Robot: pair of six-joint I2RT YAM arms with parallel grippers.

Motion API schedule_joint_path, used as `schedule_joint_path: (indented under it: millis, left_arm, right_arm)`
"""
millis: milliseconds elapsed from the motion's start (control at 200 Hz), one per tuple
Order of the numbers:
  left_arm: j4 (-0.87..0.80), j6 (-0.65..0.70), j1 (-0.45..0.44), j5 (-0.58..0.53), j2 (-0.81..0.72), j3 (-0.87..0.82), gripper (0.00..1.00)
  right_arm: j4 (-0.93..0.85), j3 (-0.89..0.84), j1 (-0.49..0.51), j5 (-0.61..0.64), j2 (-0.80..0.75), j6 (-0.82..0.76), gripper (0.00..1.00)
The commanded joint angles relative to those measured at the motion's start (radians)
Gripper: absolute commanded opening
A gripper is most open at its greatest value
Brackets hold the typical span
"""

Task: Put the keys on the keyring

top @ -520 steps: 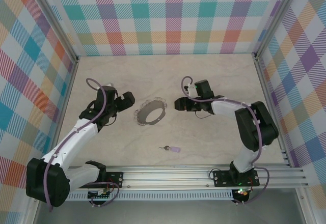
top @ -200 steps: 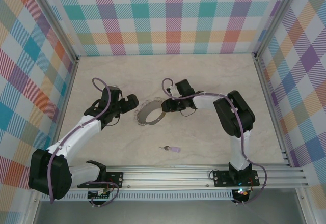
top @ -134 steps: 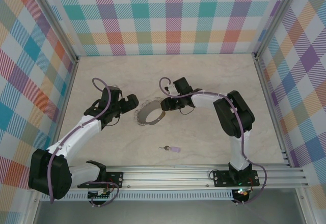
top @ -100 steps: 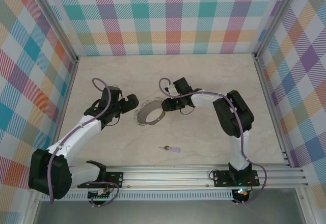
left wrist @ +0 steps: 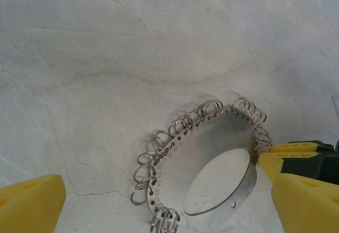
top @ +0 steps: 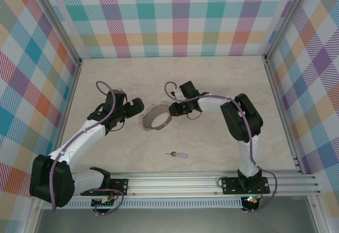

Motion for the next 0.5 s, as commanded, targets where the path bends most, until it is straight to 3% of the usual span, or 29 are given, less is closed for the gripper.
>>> schedule_joint_path:
  millis: [0,115,210,495]
  left_arm:
    - [0.022,-0.004,-0.012,0.014,0.004,0.01,0.99]
    - [0.021,-0.002,-0.012,0.015,0.005,0.009,0.99]
    - [0.022,-0.001,-0.012,0.018,0.001,0.008,1.0]
    - [-0.085,-0.004,-0.012,-0.039,-0.039,0.059,1.0]
  right_arm:
    - [-0.012,0.031,0.006,-0.015,0.019,-0.018,0.22]
    - [-0.018,0.037,0.006,-0.011,0.02,-0.02,0.13]
    - [-0.026,0.038,0.006,-0.005,0.009,-0.023,0.0]
    - [-0.057,-0.037,0.006,-0.027,-0.204,-0.068,0.0]
